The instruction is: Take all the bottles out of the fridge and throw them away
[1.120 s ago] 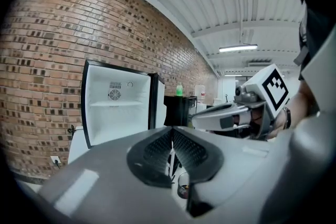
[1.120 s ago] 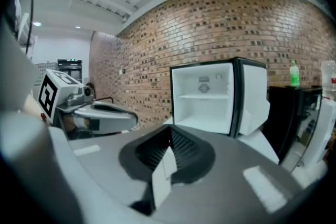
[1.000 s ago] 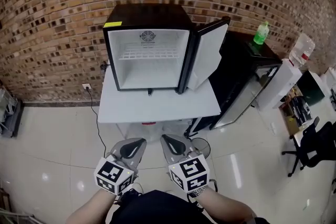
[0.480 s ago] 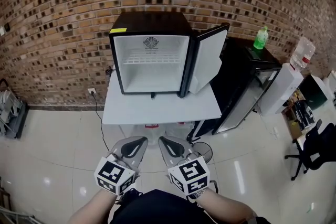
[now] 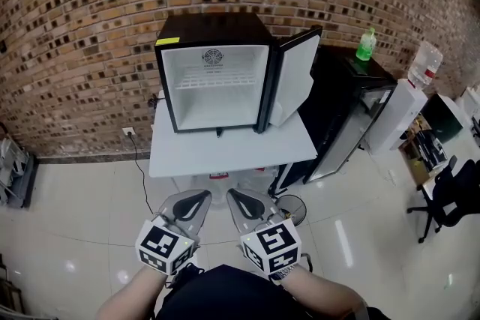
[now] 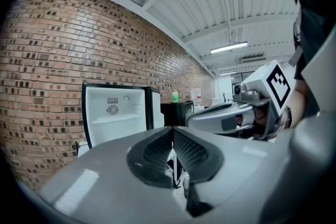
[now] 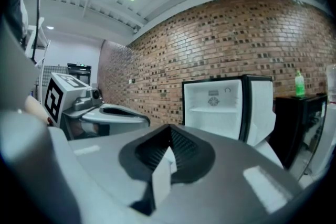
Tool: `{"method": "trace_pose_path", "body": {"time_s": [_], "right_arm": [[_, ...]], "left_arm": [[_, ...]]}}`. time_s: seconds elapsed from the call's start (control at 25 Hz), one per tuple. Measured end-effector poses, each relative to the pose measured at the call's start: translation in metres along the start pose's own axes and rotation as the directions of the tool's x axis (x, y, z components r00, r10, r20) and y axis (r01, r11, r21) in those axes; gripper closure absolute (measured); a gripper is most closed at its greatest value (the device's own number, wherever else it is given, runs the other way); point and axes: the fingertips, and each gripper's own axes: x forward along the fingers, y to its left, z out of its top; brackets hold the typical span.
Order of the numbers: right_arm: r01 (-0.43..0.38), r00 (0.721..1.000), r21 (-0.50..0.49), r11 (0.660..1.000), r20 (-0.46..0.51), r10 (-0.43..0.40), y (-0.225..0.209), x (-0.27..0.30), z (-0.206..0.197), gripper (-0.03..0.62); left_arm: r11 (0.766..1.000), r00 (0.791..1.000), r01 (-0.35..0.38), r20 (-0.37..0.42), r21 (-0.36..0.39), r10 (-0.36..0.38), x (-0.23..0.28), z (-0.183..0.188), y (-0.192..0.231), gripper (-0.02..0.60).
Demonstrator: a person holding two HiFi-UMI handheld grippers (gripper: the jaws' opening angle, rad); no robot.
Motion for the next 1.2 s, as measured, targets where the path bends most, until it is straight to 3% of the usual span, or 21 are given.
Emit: {"method": "trace_pose_path", "body": {"time_s": [1.2], "right_arm": [[0.015,1.0,-0.049,0.999,0.005,-0.015,0.0,-0.0025,0.0015,0.592]], "left_arm": [[1.0,1.0,-0.004,0.004,0.025,0.004,0.0003,0.0002,-0.0036,0.577]]}}
